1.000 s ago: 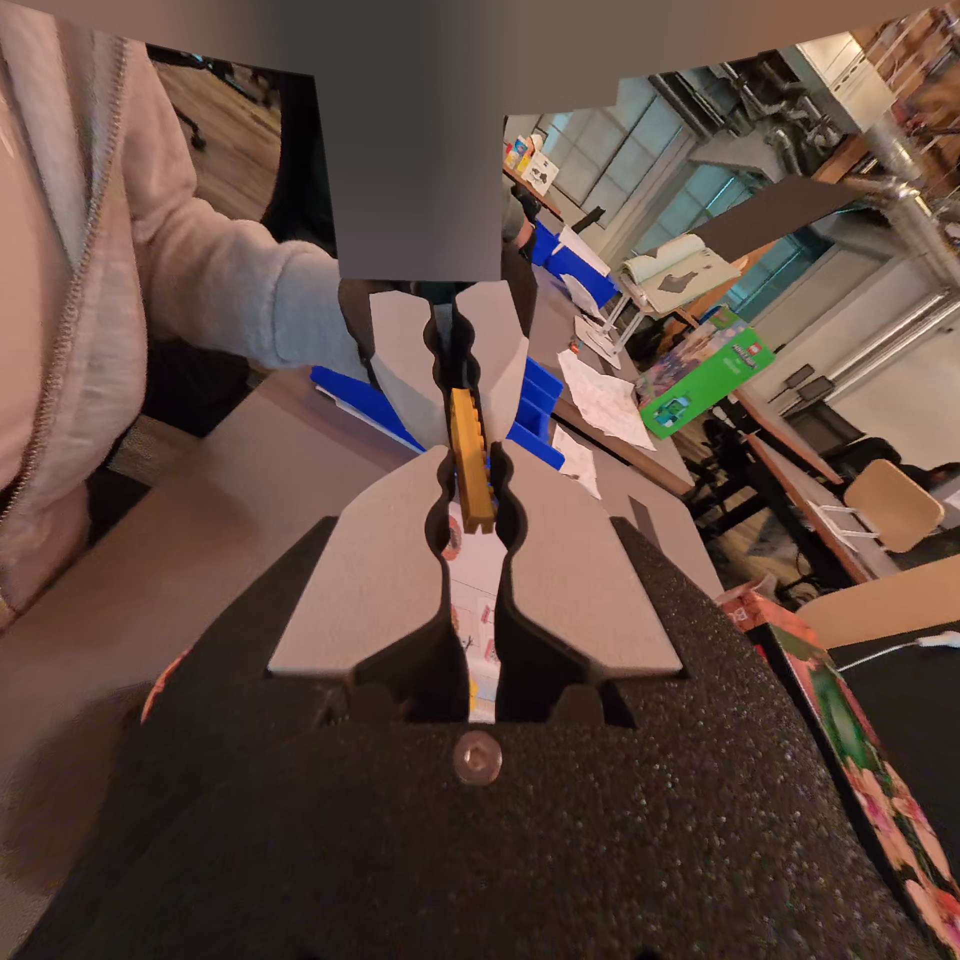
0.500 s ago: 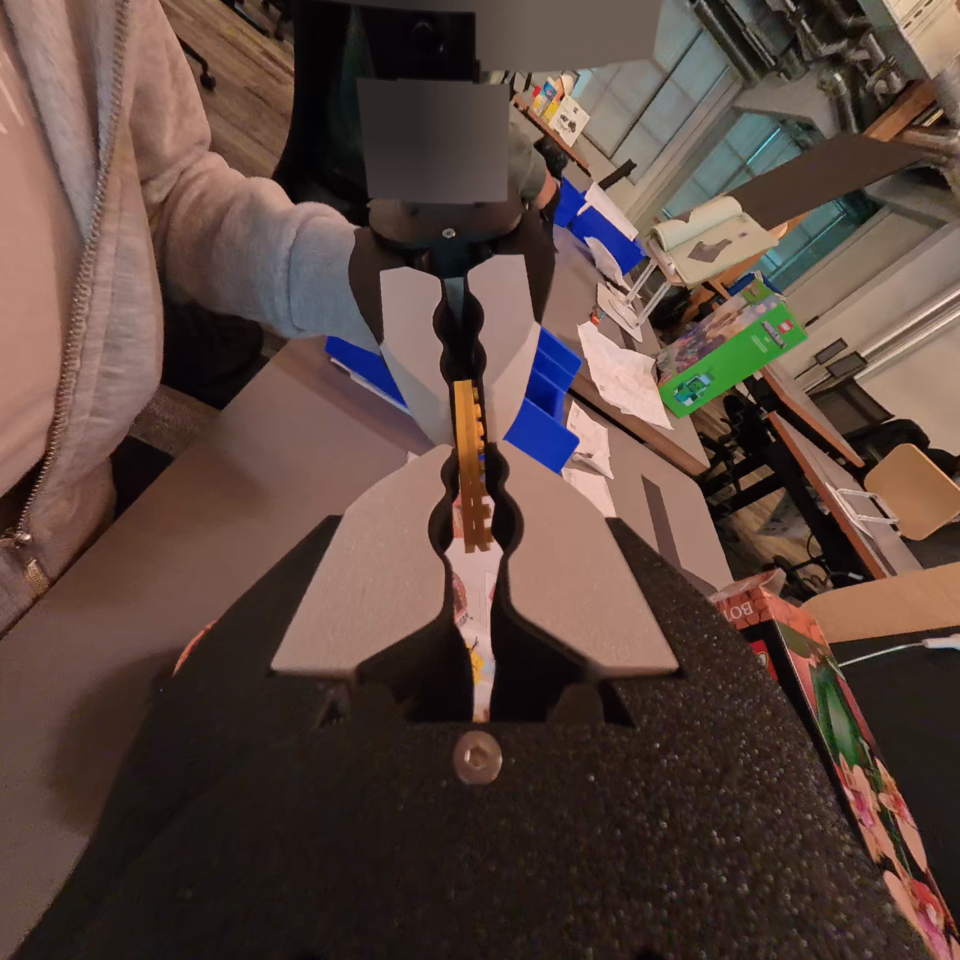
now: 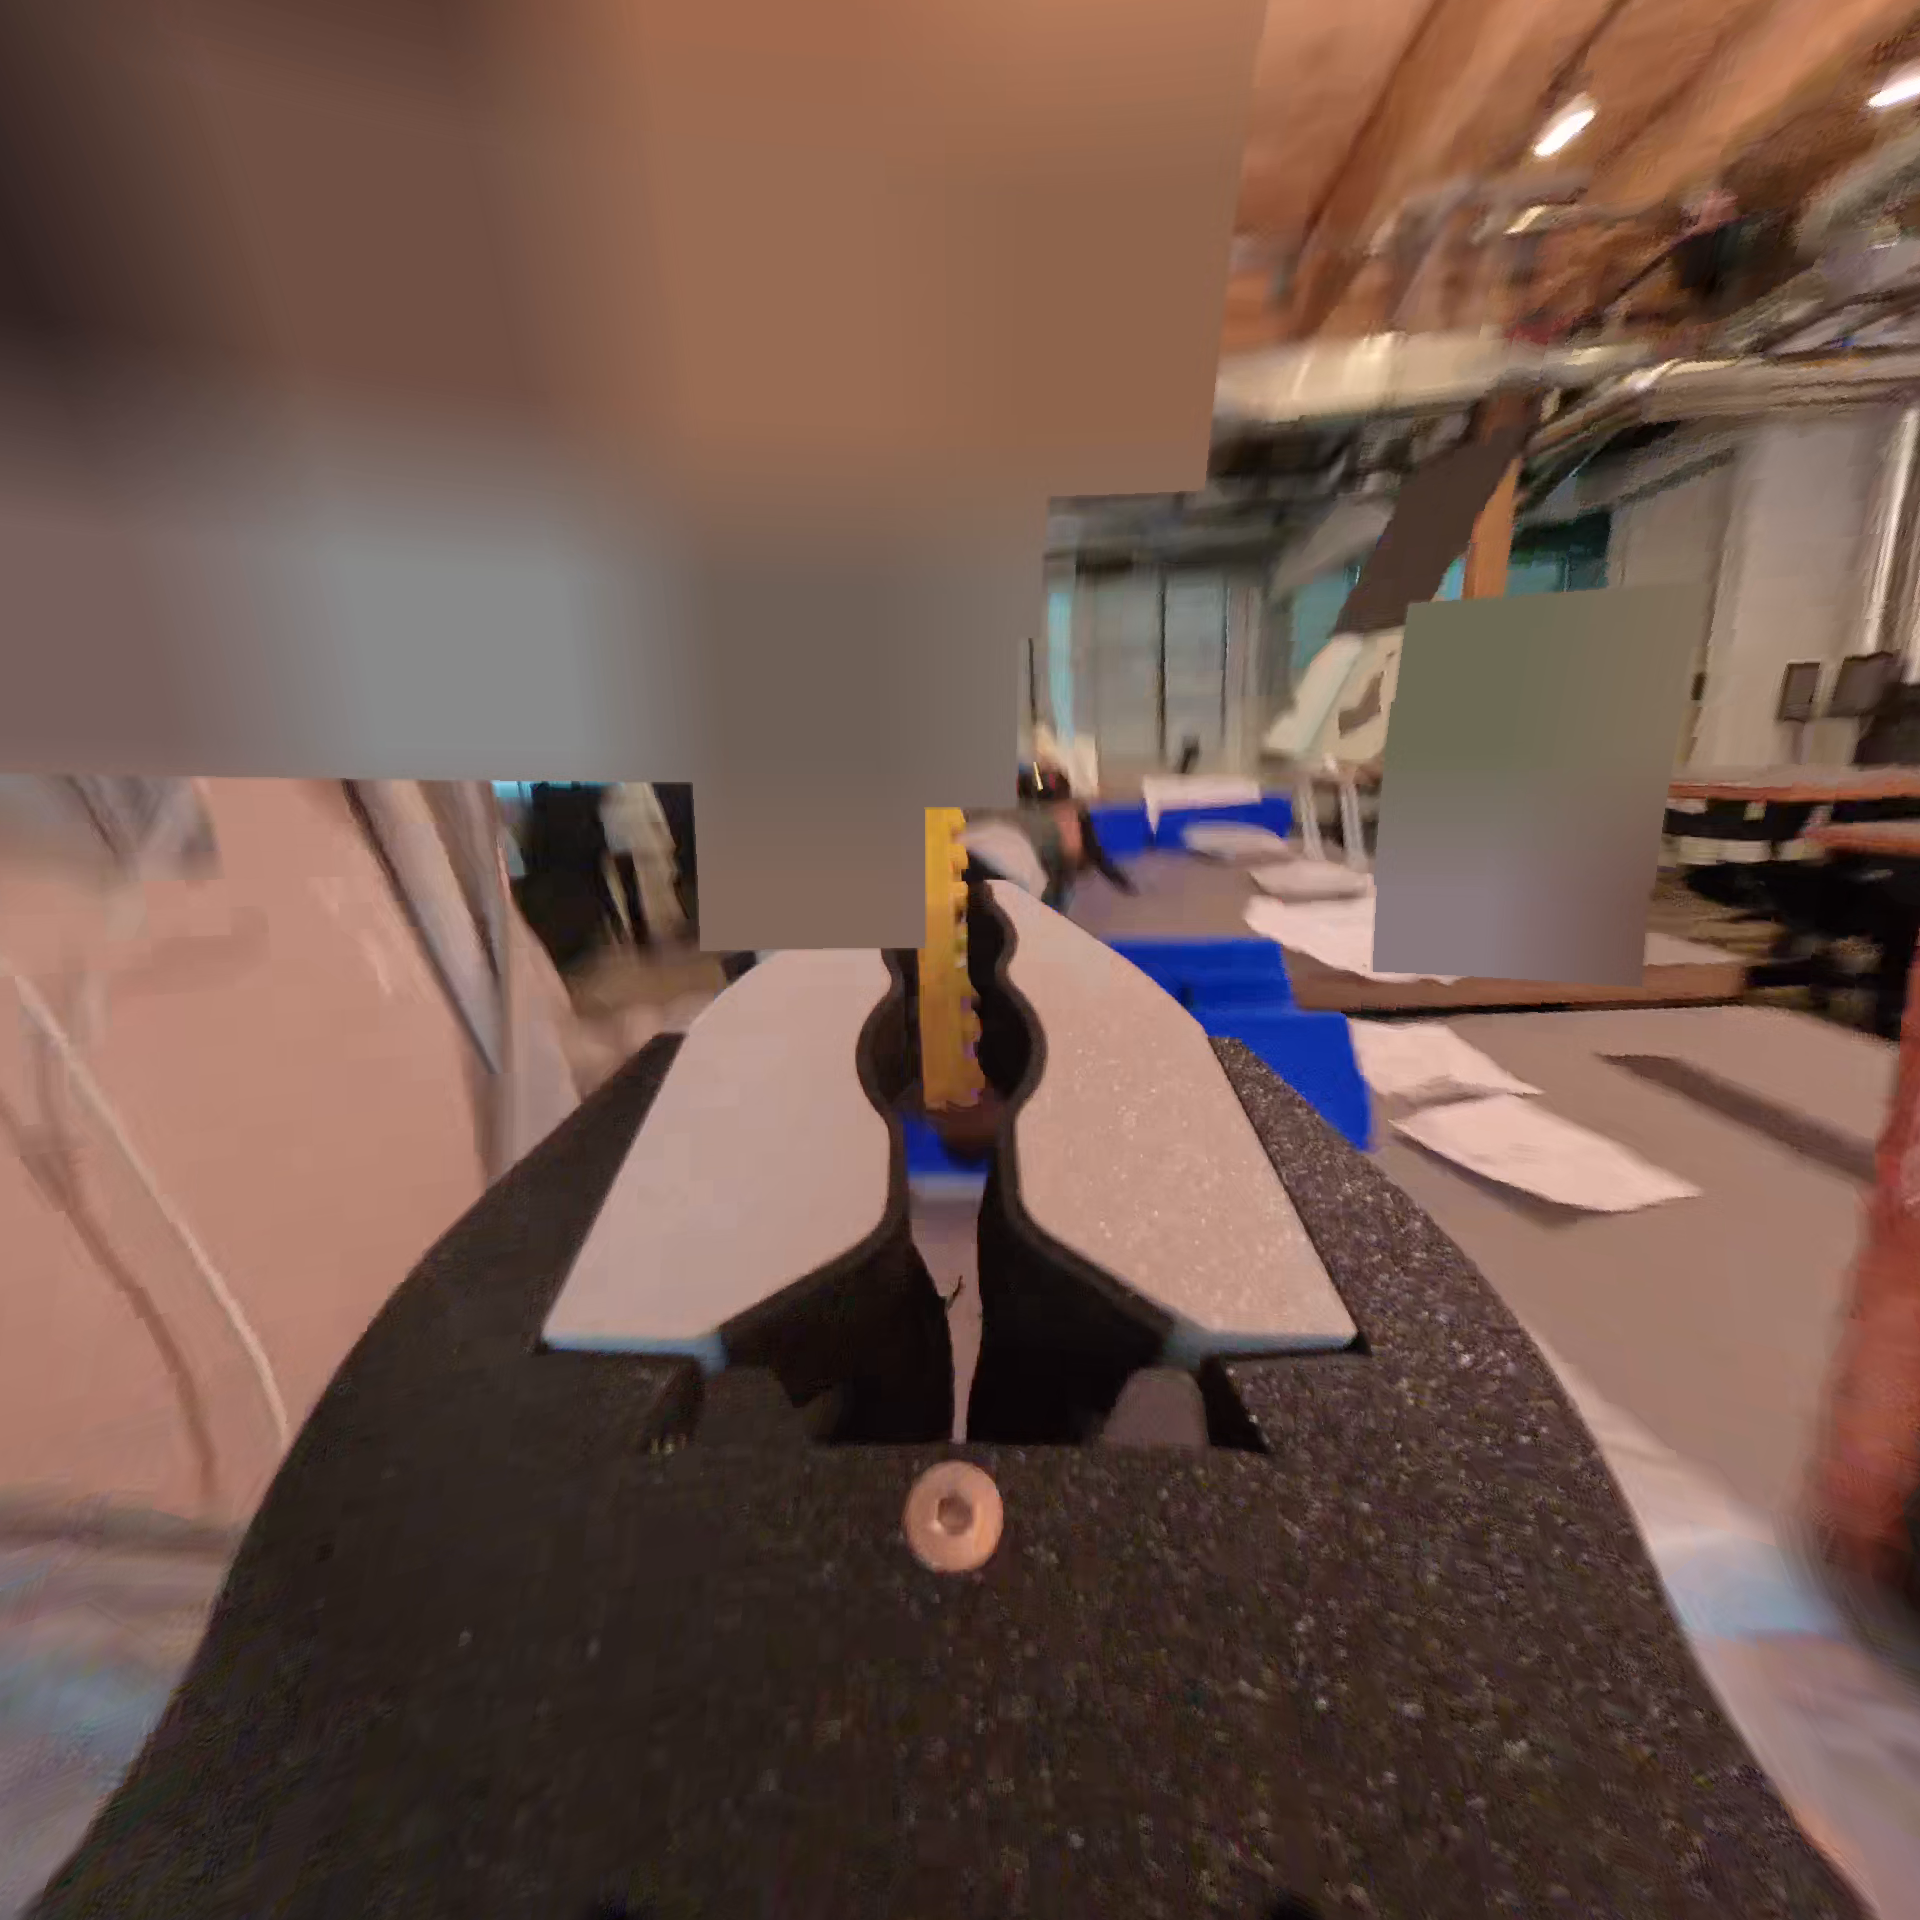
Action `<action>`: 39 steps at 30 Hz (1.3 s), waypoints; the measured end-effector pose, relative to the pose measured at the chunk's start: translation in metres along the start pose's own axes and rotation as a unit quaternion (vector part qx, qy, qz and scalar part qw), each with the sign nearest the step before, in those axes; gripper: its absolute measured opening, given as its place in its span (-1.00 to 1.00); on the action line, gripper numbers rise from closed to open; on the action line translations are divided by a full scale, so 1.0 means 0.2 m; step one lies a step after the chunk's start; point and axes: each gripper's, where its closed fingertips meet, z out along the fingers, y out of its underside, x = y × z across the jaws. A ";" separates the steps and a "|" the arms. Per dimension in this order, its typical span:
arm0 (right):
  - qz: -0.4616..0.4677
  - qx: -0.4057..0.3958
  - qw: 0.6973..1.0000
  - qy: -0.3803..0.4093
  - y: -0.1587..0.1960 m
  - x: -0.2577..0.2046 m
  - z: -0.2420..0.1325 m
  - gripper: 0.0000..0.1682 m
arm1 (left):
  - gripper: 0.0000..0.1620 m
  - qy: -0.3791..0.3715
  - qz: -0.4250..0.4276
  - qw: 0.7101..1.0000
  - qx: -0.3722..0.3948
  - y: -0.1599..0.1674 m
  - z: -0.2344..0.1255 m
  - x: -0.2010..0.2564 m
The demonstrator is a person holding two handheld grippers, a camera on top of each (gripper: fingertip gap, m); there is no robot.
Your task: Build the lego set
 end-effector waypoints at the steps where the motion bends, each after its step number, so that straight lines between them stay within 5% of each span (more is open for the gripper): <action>1: 0.063 0.059 0.996 0.005 -0.02 0.02 -0.02 -0.90 | -0.66 -0.003 -0.042 0.999 0.023 -0.01 0.02 -0.01; 5: 0.173 0.181 0.968 0.007 -0.08 0.08 -0.08 -0.90 | -0.72 -0.010 -0.154 0.985 0.072 -0.08 0.13 -0.08; 11: 0.185 0.280 0.941 -0.049 -0.19 0.04 -0.11 -0.90 | -0.78 0.045 -0.235 0.968 0.083 -0.15 0.29 -0.04; 15: 0.164 0.286 0.942 -0.054 -0.18 0.03 -0.12 -0.90 | -0.92 0.056 -0.205 0.973 0.089 -0.18 0.31 0.00; 18: 0.148 0.261 0.952 -0.057 -0.14 0.01 -0.11 -0.90 | -0.66 0.062 -0.198 0.975 0.076 -0.18 0.31 0.01; 21: 0.142 0.258 0.953 -0.068 -0.14 0.00 -0.10 -0.90 | -0.87 0.073 -0.193 0.975 0.077 -0.19 0.31 0.02; 25: 0.156 0.267 0.948 -0.072 -0.13 0.00 -0.10 -0.89 | -0.89 0.069 -0.168 0.981 0.065 -0.18 0.31 0.03; 33: -0.011 0.046 0.996 0.075 -0.20 0.05 -0.20 -0.60 | -0.89 0.087 -0.019 0.994 -0.062 -0.07 0.26 0.04; 39: -0.201 -0.207 0.956 0.060 -0.18 0.02 -0.12 -0.78 | -0.89 0.140 0.018 0.982 -0.126 0.03 0.26 0.06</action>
